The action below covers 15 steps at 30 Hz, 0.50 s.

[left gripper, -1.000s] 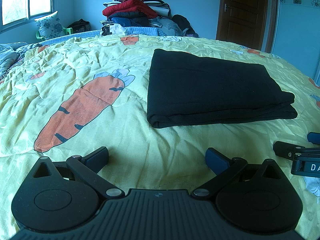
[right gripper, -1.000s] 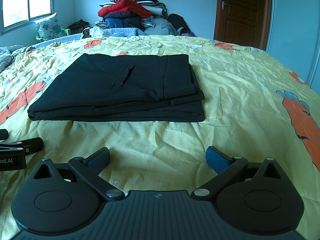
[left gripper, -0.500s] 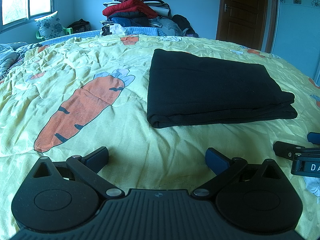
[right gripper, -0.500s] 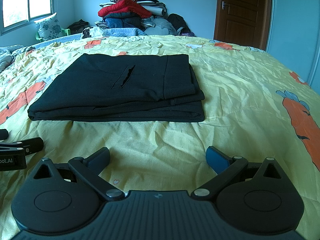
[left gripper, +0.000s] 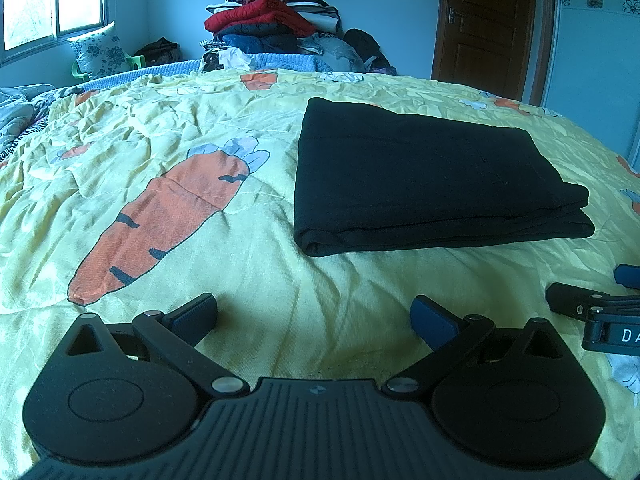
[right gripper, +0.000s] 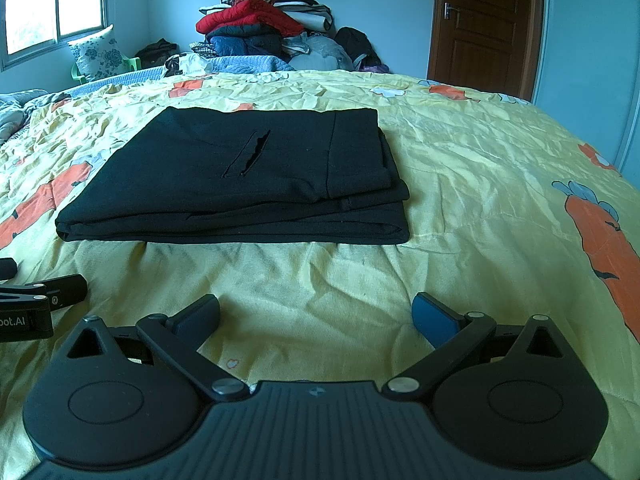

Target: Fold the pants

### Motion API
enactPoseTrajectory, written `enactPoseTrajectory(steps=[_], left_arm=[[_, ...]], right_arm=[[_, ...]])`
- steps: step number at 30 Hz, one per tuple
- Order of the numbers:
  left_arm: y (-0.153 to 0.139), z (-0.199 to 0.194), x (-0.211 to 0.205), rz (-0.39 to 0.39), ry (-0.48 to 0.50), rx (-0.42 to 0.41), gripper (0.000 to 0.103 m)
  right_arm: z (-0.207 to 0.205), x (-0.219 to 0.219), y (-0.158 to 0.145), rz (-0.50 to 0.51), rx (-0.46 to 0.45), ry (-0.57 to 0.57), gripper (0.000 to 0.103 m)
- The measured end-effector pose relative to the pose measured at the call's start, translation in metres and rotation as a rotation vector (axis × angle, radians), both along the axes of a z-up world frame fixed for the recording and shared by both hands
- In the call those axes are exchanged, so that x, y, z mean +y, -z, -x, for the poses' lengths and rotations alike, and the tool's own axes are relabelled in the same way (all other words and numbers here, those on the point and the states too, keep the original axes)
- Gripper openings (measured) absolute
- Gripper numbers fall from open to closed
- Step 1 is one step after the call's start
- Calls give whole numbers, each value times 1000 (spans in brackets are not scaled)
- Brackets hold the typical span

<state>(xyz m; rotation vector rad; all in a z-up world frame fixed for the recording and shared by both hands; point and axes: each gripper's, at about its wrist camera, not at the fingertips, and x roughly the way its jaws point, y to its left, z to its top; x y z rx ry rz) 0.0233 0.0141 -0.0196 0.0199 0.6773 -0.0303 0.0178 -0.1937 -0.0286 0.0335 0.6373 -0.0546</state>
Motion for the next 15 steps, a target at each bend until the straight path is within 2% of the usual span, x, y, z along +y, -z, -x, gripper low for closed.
enactPoseTrajectory(steps=[5,7,11,15], left_arm=[[0,1,5,16,12,2,103],[-2,1,8,25,5,4,103],[-7,3,22,42,-25,-8,103],[-15,6,44,47,-91,-23,103]], right_arm=[[4,8,-3,1,3,-142,103],[4,15,-5,18,13,-194,103],[4,27,-12,-9,13,-325,103],[6,51,-15,33,18,-528,103]])
